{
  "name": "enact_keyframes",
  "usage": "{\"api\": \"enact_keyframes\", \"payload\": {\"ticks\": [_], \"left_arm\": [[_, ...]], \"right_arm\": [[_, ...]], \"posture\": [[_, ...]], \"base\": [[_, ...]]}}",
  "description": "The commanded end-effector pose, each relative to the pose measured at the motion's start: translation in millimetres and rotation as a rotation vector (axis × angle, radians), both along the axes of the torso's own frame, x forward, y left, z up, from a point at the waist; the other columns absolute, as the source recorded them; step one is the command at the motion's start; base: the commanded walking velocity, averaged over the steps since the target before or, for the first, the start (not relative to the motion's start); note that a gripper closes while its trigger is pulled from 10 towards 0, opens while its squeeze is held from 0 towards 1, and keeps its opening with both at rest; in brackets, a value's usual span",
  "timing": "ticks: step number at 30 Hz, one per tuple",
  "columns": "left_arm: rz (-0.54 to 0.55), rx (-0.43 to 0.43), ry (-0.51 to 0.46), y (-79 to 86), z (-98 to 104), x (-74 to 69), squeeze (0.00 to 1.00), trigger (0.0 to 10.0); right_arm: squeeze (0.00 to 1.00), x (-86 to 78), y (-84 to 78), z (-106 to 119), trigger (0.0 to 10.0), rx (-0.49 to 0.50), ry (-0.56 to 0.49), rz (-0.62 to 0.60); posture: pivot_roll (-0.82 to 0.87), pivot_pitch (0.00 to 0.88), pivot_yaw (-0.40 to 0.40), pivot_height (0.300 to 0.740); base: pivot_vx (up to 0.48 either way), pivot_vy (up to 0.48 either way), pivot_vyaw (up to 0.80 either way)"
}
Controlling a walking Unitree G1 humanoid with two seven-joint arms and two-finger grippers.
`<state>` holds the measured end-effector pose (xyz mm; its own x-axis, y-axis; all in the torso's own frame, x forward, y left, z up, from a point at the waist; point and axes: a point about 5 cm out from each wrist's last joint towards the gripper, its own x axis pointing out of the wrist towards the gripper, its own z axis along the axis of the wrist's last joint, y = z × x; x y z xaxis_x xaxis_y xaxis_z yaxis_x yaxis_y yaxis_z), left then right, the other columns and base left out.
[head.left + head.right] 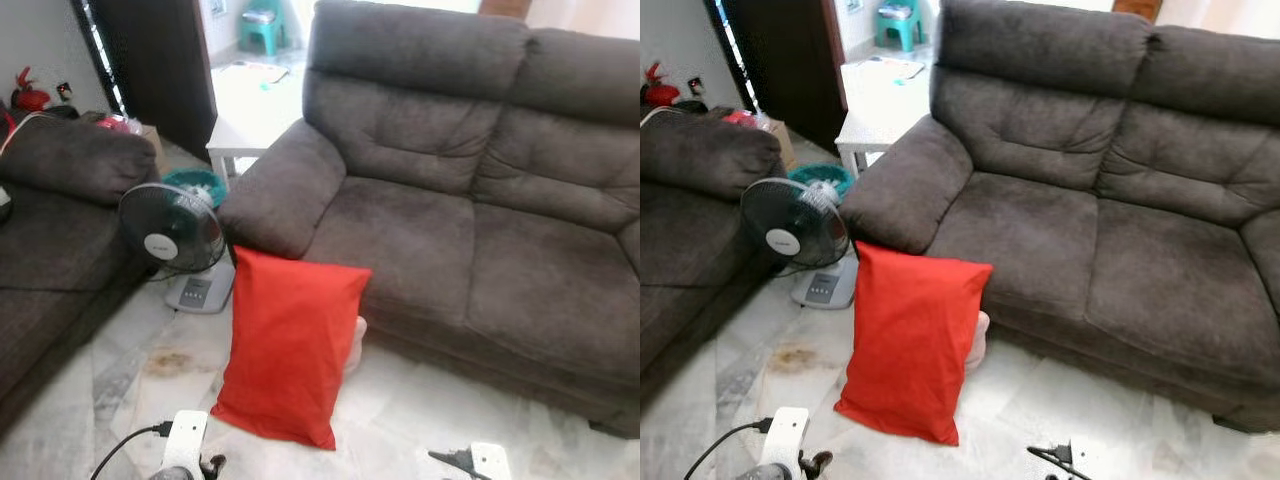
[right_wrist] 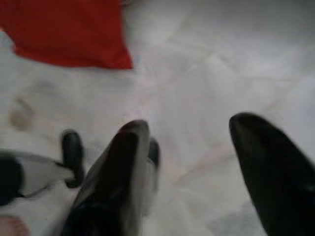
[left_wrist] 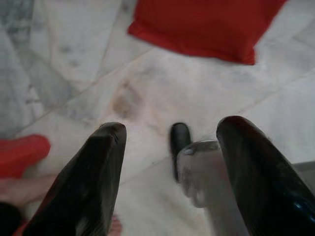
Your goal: Move the pillow to the sofa from floor
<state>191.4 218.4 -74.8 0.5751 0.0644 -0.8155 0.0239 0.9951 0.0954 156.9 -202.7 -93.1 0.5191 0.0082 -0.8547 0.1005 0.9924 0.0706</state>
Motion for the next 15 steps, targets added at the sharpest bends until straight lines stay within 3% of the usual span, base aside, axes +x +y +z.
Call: {"api": "enact_keyframes", "payload": {"ticks": [1, 3, 15], "left_arm": [[0.002, -0.014, -0.013, -5.2, 1.2, 4.4, 0.00, 10.0], [0.000, -0.013, -0.012, -5.1, 1.3, 4.5, 0.00, 10.0], [-0.001, -0.017, -0.008, -5.2, 0.7, 3.3, 0.00, 10.0]], "right_arm": [[0.00, -6.5, -9.8, -0.8, 10.0, -0.022, 0.012, -0.026], [0.00, -6.8, -9.6, -1.1, 10.0, -0.021, 0.018, -0.021], [0.00, -9.2, -10.5, -2.2, 10.0, -0.041, 0.047, -0.004]], "posture": [[0.05, 0.035, -0.062, 0.740], [0.05, 0.036, -0.062, 0.740], [0.05, 0.025, -0.064, 0.740]], "base": [[0.274, 0.000, 0.00], [0.276, 0.000, -0.27], [0.273, 0.000, -0.80]]}}
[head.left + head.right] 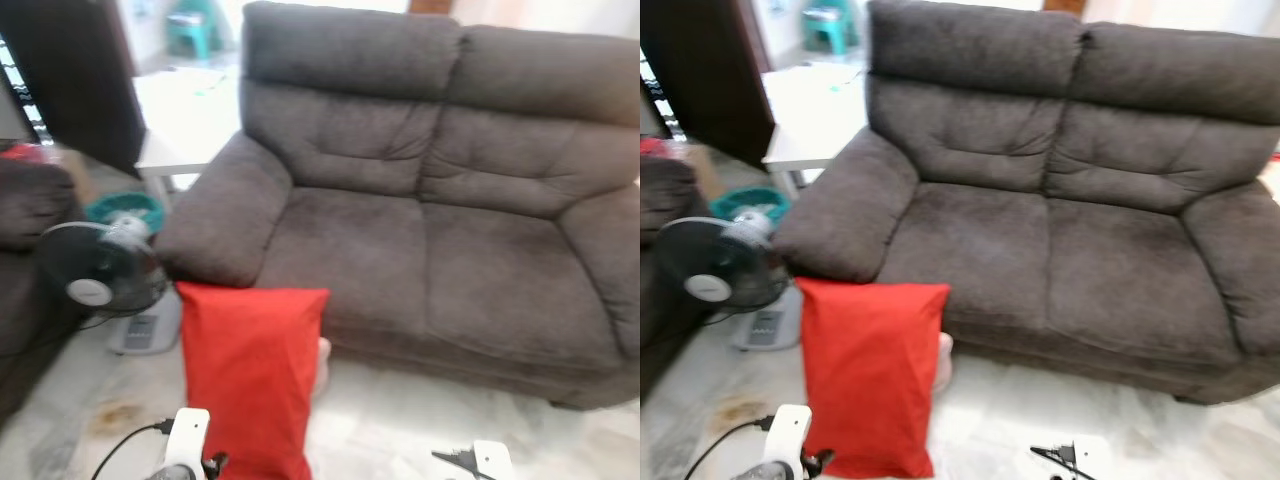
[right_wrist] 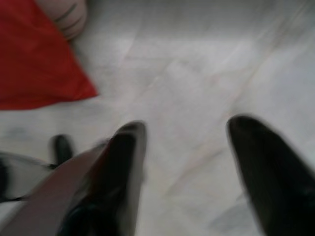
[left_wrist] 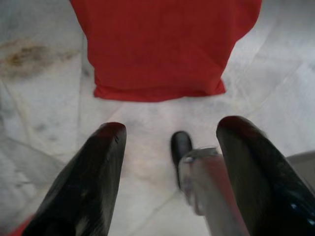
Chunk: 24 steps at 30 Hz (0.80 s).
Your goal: Move the pillow to the sofa from floor
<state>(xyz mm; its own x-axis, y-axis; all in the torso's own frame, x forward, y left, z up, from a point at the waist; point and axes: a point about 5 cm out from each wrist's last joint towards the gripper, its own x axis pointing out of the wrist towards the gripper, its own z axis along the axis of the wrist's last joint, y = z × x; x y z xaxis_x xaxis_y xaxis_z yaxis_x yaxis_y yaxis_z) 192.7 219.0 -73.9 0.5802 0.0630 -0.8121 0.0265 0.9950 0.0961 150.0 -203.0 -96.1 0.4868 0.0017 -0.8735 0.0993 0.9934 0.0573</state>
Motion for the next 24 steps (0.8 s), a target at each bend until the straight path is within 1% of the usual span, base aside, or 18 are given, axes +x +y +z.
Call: {"api": "enact_keyframes", "payload": {"ticks": [1, 2, 5, 9, 13, 24], "left_arm": [[0.001, -0.017, -0.001, -5.8, -0.3, 1.9, 0.00, 10.0], [0.001, -0.017, -0.001, -5.9, -0.4, 1.8, 0.00, 10.0], [-0.002, -0.014, 0.000, -6.1, -0.8, 1.0, 0.00, 10.0], [-0.015, -0.002, 0.003, -5.8, -0.9, 0.8, 0.00, 10.0], [-0.007, -0.002, -0.003, -5.9, -0.8, 0.8, 0.00, 10.0], [-0.002, -0.002, 0.003, -6.0, -0.9, 1.1, 0.00, 10.0]], "right_arm": [[0.00, -2.1, -10.7, 1.0, 10.0, -0.042, 0.010, 0.003], [0.00, -2.2, -10.8, 0.9, 10.0, -0.044, 0.010, 0.003], [0.00, -2.8, -11.8, 0.9, 10.0, -0.052, 0.002, -0.021], [0.00, -2.8, -11.5, 0.9, 10.0, -0.051, 0.002, -0.007], [0.00, -2.3, -11.8, 1.3, 10.0, -0.059, 0.000, 0.013], [0.00, -0.4, -10.7, 2.0, 10.0, -0.045, -0.011, 0.033]], "posture": [[0.05, 0.025, -0.064, 0.740], [0.05, 0.020, -0.062, 0.740], [0.05, 0.007, -0.060, 0.740], [0.05, 0.002, -0.062, 0.740], [0.05, 0.006, -0.063, 0.740], [0.05, 0.015, -0.066, 0.740]], "base": [[0.274, 0.000, -0.80], [0.274, 0.000, -0.80], [0.273, 0.000, 0.00], [0.000, 0.000, 0.00], [0.000, 0.000, 0.00], [0.000, 0.000, 0.78]]}}
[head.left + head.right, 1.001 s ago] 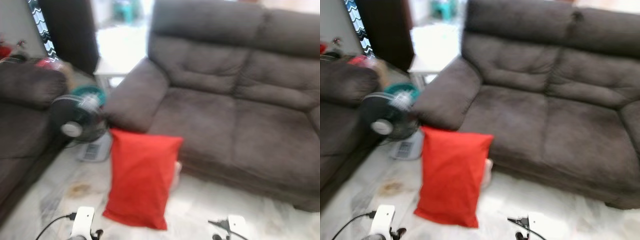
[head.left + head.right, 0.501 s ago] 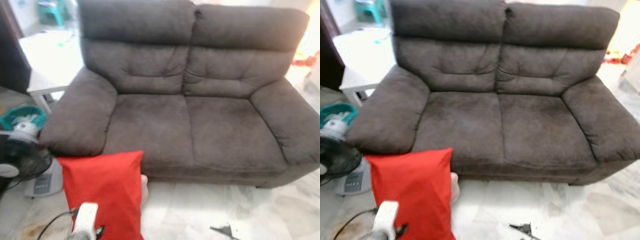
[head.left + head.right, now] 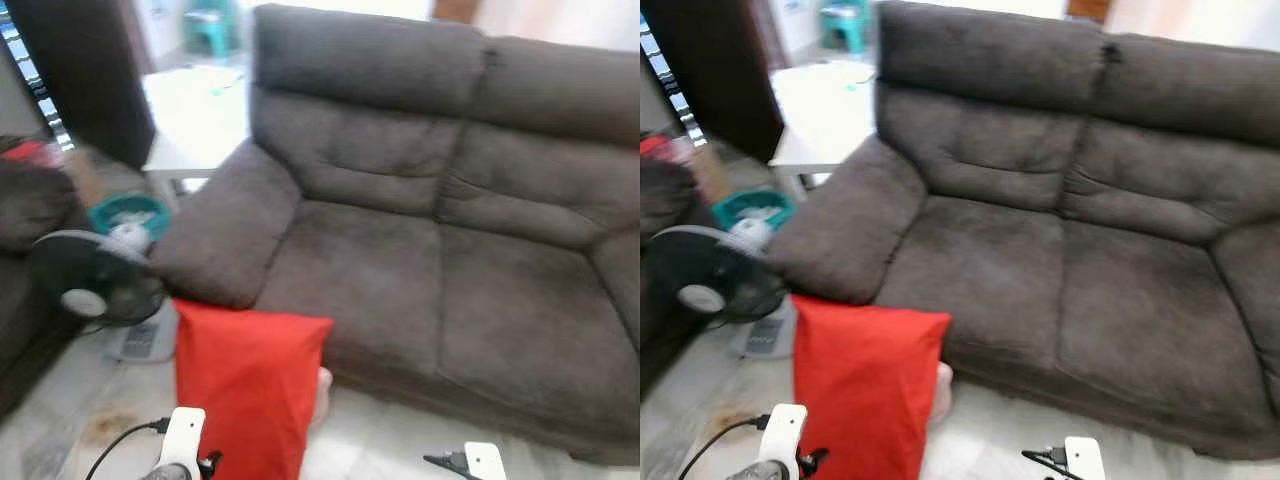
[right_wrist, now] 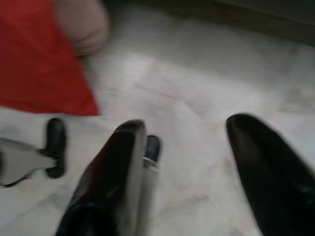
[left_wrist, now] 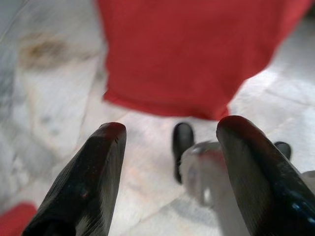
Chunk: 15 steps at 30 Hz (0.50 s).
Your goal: Move the pillow to the sofa from floor
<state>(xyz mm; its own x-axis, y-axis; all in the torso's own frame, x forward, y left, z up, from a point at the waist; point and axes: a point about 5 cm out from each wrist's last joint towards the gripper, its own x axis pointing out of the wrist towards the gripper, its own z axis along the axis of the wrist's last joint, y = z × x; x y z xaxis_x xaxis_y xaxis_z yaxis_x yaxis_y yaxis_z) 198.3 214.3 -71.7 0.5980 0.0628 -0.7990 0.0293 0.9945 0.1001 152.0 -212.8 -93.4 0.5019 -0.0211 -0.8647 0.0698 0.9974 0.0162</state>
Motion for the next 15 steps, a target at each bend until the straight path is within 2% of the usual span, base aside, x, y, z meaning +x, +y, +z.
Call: {"api": "enact_keyframes", "payload": {"ticks": [1, 15], "left_arm": [[0.004, -0.005, 0.025, -1.3, -3.0, -4.5, 0.00, 10.0], [0.005, -0.004, 0.019, -1.5, -2.5, -3.5, 0.00, 10.0]], "right_arm": [[0.00, -2.3, -0.9, -0.7, 10.0, -0.002, 0.006, 0.005], [0.00, -1.5, -0.6, -0.3, 10.0, 0.000, 0.007, 0.024]], "posture": [[0.05, 0.018, -0.067, 0.740], [0.05, 0.019, -0.067, 0.740]], "base": [[0.000, 0.000, 0.80], [0.000, 0.000, 0.80]]}}
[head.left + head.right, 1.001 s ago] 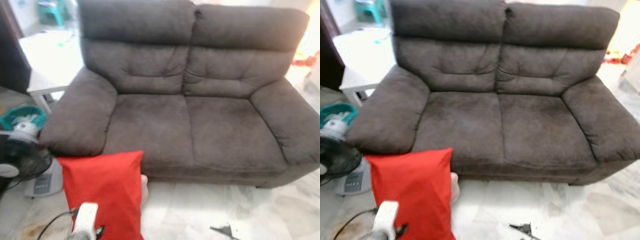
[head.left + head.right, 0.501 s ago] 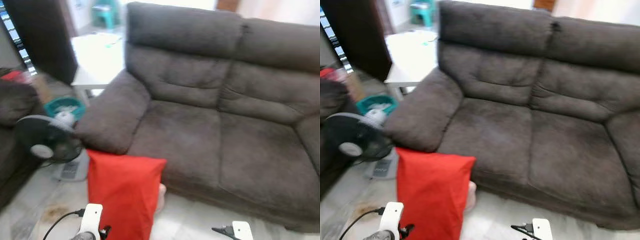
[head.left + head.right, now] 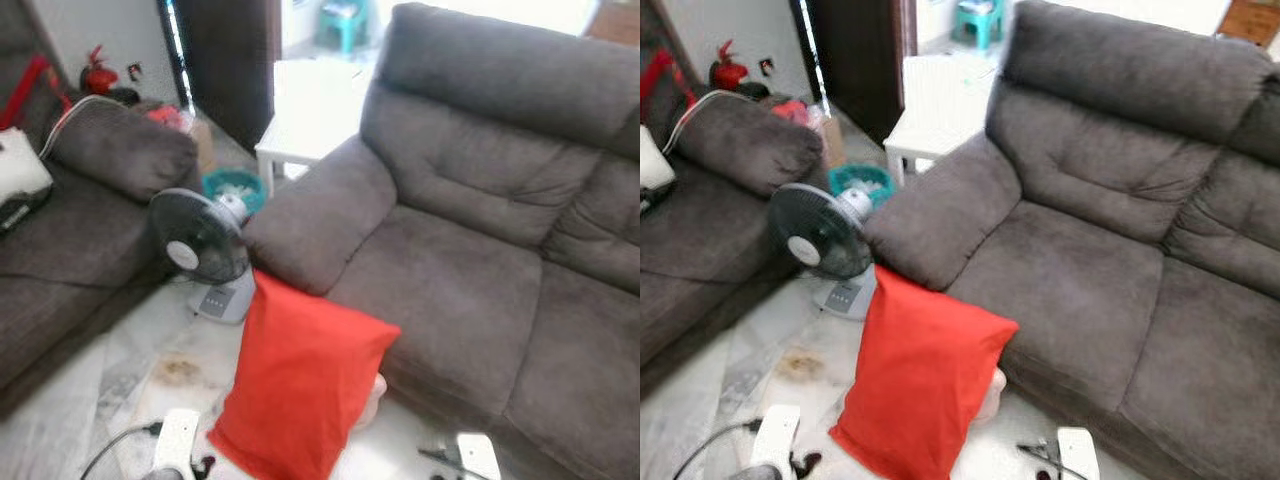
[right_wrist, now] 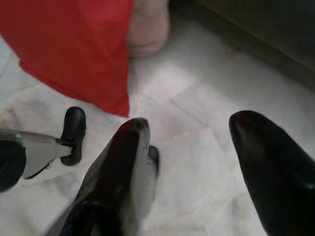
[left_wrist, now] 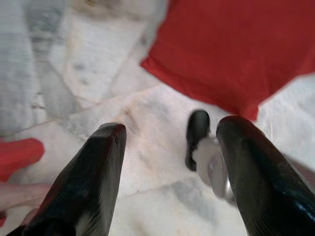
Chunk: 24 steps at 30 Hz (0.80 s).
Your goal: Move the pillow to the sofa from floor
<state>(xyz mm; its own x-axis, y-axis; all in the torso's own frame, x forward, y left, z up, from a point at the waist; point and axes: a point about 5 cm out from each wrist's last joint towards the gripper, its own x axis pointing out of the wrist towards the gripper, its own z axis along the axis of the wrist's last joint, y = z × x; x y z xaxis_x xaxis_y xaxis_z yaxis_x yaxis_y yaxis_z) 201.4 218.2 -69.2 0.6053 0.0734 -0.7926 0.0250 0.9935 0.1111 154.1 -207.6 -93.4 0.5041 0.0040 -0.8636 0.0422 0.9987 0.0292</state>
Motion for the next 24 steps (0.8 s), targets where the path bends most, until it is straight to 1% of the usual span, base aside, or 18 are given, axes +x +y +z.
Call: {"api": "enact_keyframes", "payload": {"ticks": [1, 10, 12, 17, 24], "left_arm": [[0.002, -0.015, 0.028, -5.5, -5.0, -6.6, 0.00, 10.0], [-0.001, -0.014, 0.029, -5.8, -4.9, -6.3, 0.00, 10.0], [-0.003, -0.013, 0.028, -5.9, -4.8, -6.2, 0.00, 10.0], [-0.010, -0.008, 0.023, -6.0, -4.5, -5.7, 0.00, 10.0], [-0.015, -0.007, 0.017, -5.9, -4.1, -5.1, 0.00, 10.0]], "right_arm": [[0.00, -3.6, -5.7, -0.3, 10.0, -0.013, 0.009, -0.003], [0.00, -3.3, -5.8, -0.2, 10.0, -0.009, 0.006, -0.009], [0.00, -3.7, -5.7, -0.3, 10.0, 0.006, -0.001, -0.044], [0.00, -3.8, -5.9, -0.3, 10.0, 0.004, -0.002, -0.044], [0.00, -3.8, -5.8, -0.4, 10.0, 0.004, 0.001, -0.041]], "posture": [[0.05, 0.020, -0.069, 0.740], [0.05, 0.016, -0.070, 0.740], [0.05, 0.015, -0.071, 0.740], [0.05, 0.014, -0.071, 0.740], [0.05, 0.017, -0.071, 0.740]], "base": [[0.000, 0.000, 0.80], [0.000, 0.000, 0.80], [0.000, 0.000, 0.00], [0.000, 0.000, 0.00], [0.000, -0.387, 0.00]]}}
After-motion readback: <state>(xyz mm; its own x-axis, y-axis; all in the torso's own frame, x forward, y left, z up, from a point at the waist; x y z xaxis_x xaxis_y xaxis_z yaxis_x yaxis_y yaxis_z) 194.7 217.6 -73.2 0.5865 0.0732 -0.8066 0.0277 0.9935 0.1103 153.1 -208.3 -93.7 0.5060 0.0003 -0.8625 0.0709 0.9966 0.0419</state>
